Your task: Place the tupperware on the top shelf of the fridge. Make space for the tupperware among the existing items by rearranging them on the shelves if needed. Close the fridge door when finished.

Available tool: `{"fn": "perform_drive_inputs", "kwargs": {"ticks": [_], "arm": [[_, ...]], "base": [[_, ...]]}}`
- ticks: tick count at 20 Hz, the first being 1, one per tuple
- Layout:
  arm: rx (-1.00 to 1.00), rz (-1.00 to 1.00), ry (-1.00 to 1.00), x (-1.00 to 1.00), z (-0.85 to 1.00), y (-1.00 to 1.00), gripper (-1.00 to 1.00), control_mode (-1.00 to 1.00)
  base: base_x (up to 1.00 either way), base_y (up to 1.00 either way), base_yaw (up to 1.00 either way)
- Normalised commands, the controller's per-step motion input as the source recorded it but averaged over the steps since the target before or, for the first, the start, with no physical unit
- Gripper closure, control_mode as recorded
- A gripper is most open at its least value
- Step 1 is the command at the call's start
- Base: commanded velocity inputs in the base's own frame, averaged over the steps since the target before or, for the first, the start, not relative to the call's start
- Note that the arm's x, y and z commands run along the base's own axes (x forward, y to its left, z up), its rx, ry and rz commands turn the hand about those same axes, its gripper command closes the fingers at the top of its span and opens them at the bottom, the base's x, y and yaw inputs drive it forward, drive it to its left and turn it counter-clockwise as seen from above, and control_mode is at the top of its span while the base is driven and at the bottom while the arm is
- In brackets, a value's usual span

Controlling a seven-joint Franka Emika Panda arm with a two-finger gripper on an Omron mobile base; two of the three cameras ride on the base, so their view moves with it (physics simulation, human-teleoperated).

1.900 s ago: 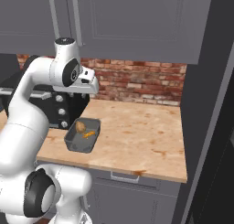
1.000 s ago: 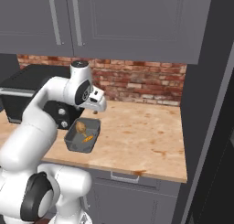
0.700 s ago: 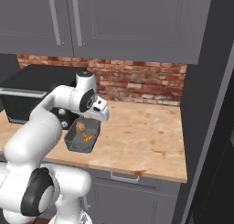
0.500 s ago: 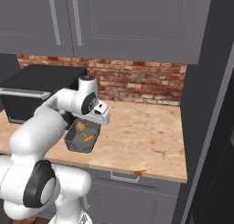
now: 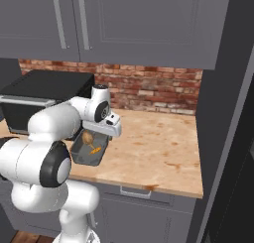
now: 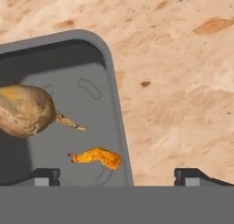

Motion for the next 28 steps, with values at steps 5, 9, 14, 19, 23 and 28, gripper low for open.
{"fn": "perform_drive_inputs", "kwargs": {"ticks": [5, 9, 14, 19, 23, 28], "arm": [[-0.01, 0.0, 0.01, 0.22, -0.3, 0.0, -1.0, -1.0], [-0.01, 0.0, 0.0, 0.13, -0.58, 0.0, -1.0, -1.0], [0.0, 0.0, 0.0, 0.14, -0.59, 0.0, -1.0, -1.0], [0.0, 0.0, 0.0, 0.22, -0.38, 0.0, -1.0, -1.0], [0.0, 0.0, 0.0, 0.26, -0.28, 0.0, -1.0, -1.0], [0.0, 0.0, 0.0, 0.1, -0.25, 0.04, 1.0, -1.0]], "base": [[0.0, 0.0, 0.0], [0.0, 0.0, 0.0], [0.0, 0.0, 0.0], [0.0, 0.0, 0.0], [0.0, 0.0, 0.0], [0.0, 0.0, 0.0]]}}
